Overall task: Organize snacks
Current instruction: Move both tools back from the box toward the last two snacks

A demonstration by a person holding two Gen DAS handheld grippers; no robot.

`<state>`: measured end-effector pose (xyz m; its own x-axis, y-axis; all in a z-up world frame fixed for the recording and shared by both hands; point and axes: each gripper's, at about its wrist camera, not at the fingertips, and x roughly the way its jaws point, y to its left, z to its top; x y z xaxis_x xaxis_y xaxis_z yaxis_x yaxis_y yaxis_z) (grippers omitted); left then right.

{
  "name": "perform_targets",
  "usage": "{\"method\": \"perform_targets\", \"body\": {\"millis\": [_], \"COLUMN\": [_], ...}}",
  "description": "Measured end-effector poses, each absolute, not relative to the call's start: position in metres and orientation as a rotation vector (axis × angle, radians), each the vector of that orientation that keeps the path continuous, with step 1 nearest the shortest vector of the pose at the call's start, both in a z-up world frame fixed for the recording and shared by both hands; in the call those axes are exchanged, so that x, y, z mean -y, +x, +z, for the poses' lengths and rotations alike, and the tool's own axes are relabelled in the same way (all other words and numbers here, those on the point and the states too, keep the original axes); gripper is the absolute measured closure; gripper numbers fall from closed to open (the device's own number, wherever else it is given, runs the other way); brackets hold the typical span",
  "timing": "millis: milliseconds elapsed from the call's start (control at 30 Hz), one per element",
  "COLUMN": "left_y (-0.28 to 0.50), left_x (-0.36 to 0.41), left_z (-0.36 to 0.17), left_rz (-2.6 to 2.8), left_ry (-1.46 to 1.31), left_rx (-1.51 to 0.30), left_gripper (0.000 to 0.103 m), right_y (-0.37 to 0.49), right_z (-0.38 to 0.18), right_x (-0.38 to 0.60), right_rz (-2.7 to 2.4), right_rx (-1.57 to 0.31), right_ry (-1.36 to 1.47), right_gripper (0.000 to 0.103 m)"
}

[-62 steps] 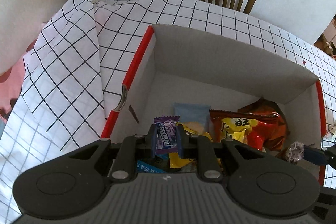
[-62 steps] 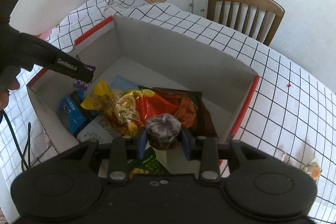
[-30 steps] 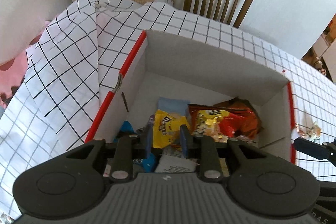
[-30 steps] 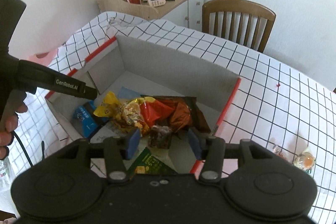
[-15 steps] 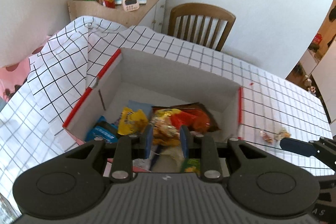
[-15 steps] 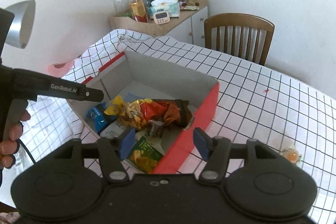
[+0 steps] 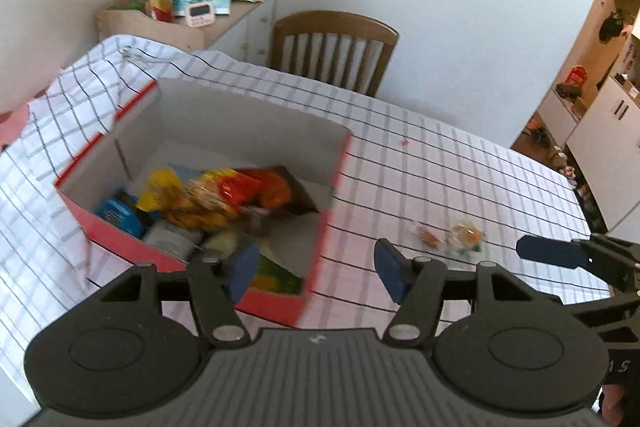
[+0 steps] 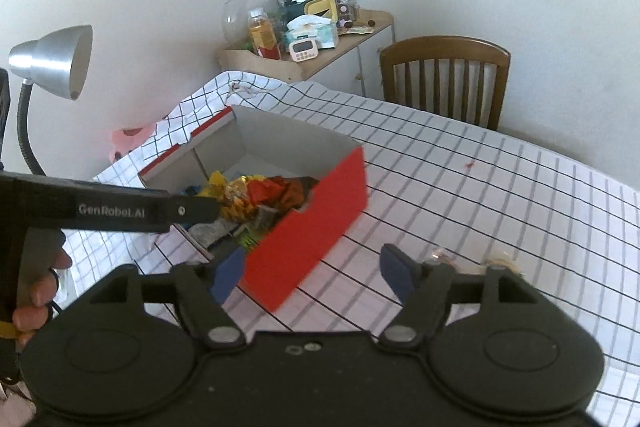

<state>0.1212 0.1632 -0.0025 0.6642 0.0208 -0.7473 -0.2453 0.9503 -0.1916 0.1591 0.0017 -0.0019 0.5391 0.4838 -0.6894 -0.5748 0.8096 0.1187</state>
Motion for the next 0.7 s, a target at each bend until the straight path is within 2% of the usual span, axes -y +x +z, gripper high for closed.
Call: {"method": "perform_targets", "body": {"millis": [333, 500, 600, 700], "left_y": [0.135, 0.149, 0.158, 0.170], "left_x": [-0.093, -0.073, -0.067, -0.064], "left_z": [-0.018, -0.025, -0.029, -0.035], "left_rz": [0.072, 0.060, 0.067, 0.085], "left_ry": [-0.265, -0.268, -0.273, -0.294], "left_rx": [-0.870, -0.885, -0.886, -0.900], "left_gripper": [0.038, 0.032, 0.029, 0.028], "right_y": [0.164, 0.174, 0.179, 0.184], "right_z": [-0.002, -0.006, -0.011, -0.018], "right_x": [0.074, 0.103, 0.116, 0.124], "right_rz": [0.566, 0.529, 0.517, 0.509], "right_rx": [-0.769, -0.774, -0.776, -0.780], "right_ry": [-0.096, -0.076, -0.065, -0.080], "right_gripper": [0.014, 0.009, 0.003, 0.001]}}
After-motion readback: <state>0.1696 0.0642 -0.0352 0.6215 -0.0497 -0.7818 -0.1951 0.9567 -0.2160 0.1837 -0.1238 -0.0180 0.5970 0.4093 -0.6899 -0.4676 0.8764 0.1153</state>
